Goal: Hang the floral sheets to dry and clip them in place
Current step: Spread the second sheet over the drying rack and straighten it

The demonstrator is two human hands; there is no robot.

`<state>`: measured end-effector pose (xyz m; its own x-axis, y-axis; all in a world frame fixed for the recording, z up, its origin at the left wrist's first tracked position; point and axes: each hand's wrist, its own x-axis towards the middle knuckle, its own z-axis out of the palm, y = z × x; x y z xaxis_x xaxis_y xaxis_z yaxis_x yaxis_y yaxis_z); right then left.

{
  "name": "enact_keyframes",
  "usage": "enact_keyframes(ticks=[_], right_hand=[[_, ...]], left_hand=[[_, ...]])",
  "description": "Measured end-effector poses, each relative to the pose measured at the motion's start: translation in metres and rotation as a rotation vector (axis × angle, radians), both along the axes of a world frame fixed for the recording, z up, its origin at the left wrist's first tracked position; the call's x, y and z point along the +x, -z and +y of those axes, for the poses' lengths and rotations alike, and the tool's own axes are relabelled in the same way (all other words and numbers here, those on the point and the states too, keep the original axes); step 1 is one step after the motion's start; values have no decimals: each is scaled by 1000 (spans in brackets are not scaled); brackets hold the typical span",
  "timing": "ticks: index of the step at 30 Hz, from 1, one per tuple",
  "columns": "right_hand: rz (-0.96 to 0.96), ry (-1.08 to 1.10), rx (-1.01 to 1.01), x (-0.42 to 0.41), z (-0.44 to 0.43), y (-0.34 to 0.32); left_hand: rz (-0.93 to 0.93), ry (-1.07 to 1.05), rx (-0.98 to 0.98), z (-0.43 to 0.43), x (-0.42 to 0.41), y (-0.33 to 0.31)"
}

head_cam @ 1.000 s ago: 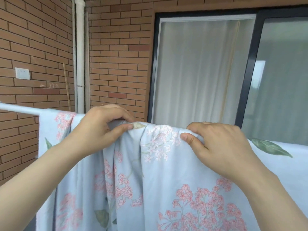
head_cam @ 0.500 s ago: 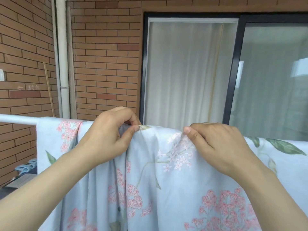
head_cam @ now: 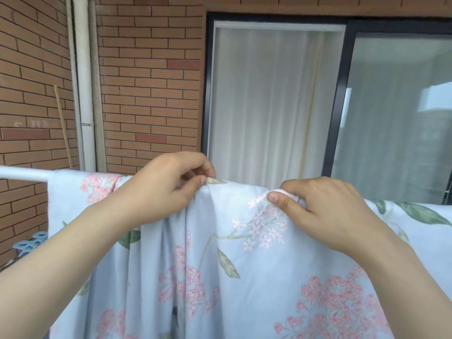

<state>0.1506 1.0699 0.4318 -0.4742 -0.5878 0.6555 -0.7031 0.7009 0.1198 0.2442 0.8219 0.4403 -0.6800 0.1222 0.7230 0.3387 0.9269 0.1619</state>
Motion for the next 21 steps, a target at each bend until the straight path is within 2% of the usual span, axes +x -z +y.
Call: enact_keyframes(ticks=[3,7,11,17,21], right_hand=[[-11,19,25,1,-2,-2],[-38,23,30,6,-3,-5],[-79,28,46,8,-2,-8],[-81,38,36,10,-10,-10],[-106,-134,70,23,-32,-12]], left_hand=[[82,33,-145,13,2,13],[78,-147,-329,19,-6,23],[153,-174,-451,6,-9,20],[184,-166,-476,3,-11,19],[200,-142,-473,5,-17,21]])
